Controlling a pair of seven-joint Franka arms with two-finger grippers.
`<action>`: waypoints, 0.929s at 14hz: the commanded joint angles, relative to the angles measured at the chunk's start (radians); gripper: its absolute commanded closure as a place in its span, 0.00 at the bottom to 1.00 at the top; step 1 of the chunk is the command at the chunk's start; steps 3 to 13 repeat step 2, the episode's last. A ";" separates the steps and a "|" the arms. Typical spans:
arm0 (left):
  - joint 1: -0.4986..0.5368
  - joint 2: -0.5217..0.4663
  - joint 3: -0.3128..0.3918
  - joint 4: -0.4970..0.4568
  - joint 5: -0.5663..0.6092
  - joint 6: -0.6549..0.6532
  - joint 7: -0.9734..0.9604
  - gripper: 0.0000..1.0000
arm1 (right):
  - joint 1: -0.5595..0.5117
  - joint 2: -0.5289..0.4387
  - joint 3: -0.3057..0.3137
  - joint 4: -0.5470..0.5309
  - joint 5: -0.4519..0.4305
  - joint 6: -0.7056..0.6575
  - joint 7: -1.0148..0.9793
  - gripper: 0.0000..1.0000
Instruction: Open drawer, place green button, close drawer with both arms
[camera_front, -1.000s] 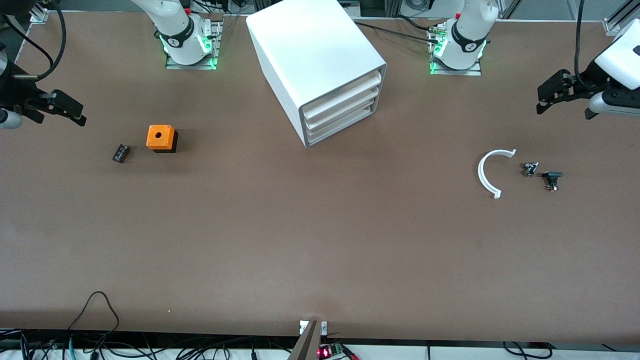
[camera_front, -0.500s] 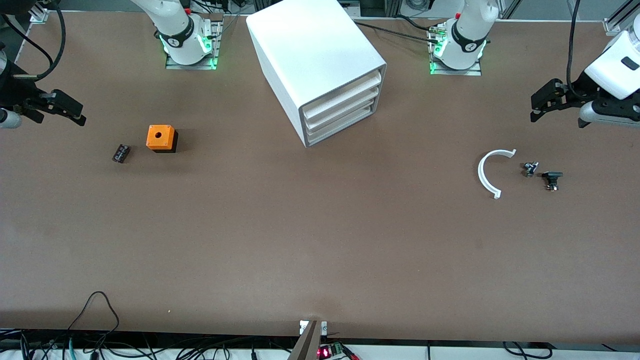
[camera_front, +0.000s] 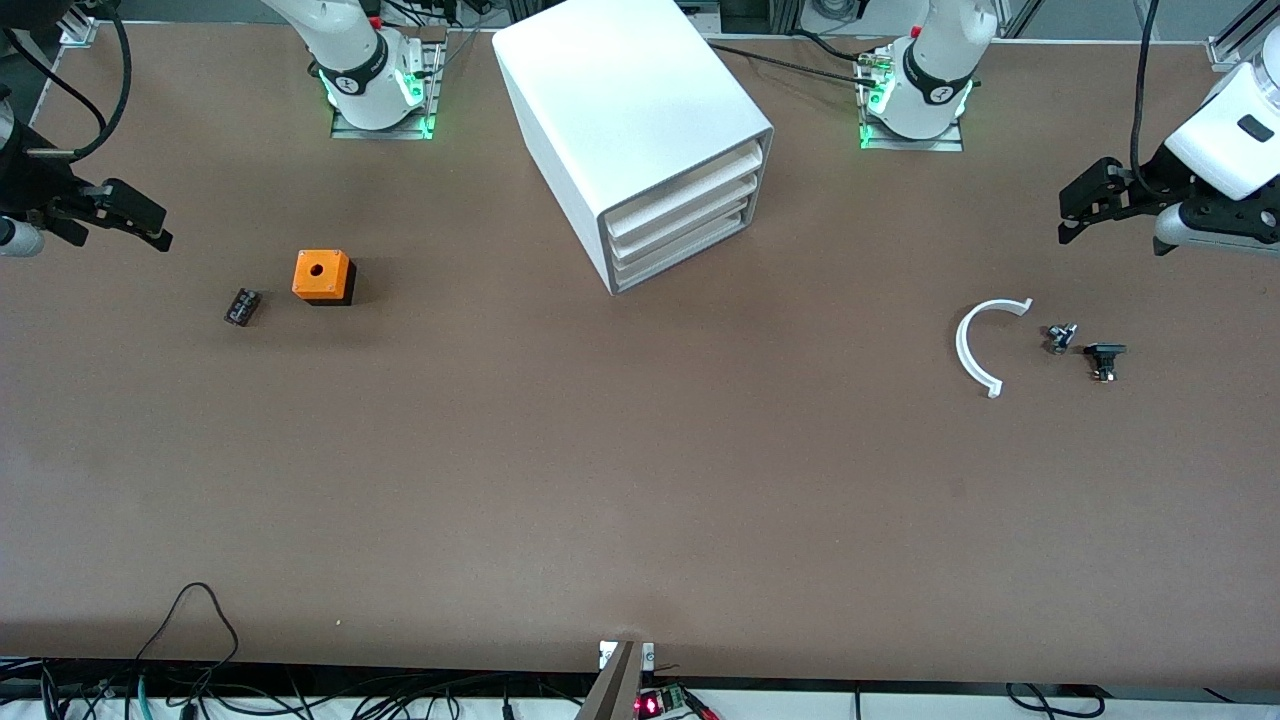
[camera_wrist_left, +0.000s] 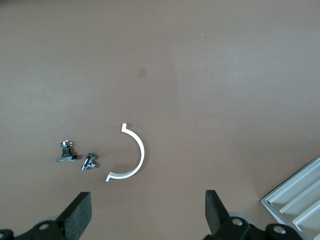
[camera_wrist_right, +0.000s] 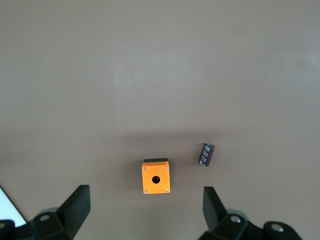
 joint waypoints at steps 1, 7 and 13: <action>0.002 0.002 -0.002 0.006 0.020 -0.025 0.003 0.00 | -0.001 0.011 -0.002 0.025 0.004 -0.020 -0.011 0.00; 0.003 0.004 -0.002 0.006 0.020 -0.025 0.003 0.00 | -0.001 0.009 -0.002 0.025 0.004 -0.020 -0.013 0.00; 0.003 0.004 -0.002 0.006 0.020 -0.025 0.003 0.00 | -0.001 0.009 -0.002 0.025 0.004 -0.020 -0.013 0.00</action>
